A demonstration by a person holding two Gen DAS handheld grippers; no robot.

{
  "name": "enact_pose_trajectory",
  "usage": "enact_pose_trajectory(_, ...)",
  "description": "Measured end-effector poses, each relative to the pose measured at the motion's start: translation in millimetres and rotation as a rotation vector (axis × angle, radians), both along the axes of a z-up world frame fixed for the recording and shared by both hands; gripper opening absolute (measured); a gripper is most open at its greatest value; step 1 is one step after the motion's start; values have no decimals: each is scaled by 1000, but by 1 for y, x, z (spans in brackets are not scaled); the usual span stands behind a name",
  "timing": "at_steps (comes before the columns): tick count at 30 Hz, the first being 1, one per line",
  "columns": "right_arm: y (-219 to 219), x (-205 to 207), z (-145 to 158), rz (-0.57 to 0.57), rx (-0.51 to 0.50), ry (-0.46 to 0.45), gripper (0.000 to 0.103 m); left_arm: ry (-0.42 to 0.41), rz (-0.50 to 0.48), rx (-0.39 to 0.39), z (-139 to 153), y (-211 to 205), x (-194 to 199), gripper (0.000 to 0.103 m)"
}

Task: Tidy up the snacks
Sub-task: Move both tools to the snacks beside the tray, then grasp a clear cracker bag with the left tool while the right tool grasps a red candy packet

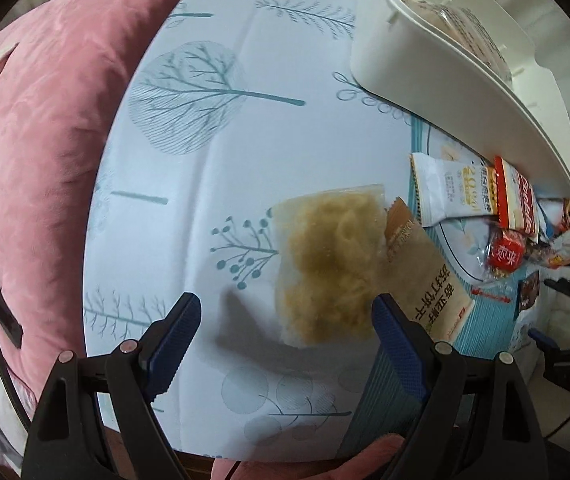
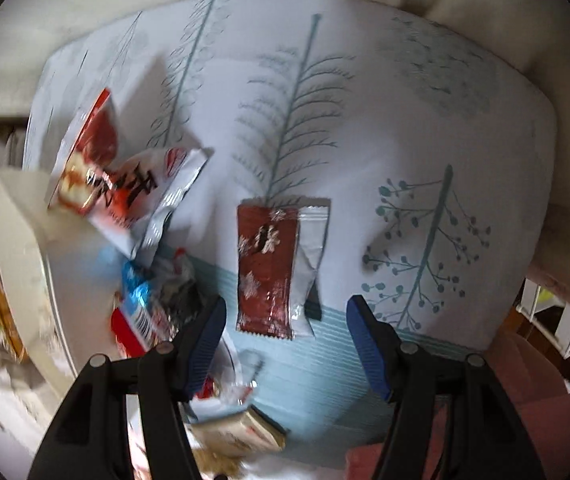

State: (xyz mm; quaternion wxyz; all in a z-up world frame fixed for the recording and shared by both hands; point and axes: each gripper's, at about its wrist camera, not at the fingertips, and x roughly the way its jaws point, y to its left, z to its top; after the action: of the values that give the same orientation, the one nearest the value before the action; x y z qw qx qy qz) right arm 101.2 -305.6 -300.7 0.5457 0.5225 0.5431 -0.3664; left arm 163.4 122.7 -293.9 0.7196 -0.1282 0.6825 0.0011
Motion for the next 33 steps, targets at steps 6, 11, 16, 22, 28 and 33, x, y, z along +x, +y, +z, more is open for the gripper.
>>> enact_pose_trajectory(6, 16, 0, -2, -29, -56, 1, 63, 9, -59, -38, -7, -4, 4, 86)
enact_pose_trajectory(11, 25, 4, -1, -43, -120, 35, 62, 19, -84, -85, -12, -2, 9, 79)
enact_pose_trajectory(16, 32, 16, -7, -23, -125, 44, 61, 36, -104, -114, -18, 1, 10, 77)
enact_pose_trajectory(22, 48, 28, -20, 30, -123, 83, 56, 63, -147, -143, -28, -15, 11, 65)
enact_pose_trajectory(28, 65, 48, -19, 131, -171, 95, 43, 89, -169, -167, -34, -28, 17, 51)
enact_pose_trajectory(33, 79, 66, -14, 246, -228, 93, 40, 116, -171, -172, -38, -33, 24, 45)
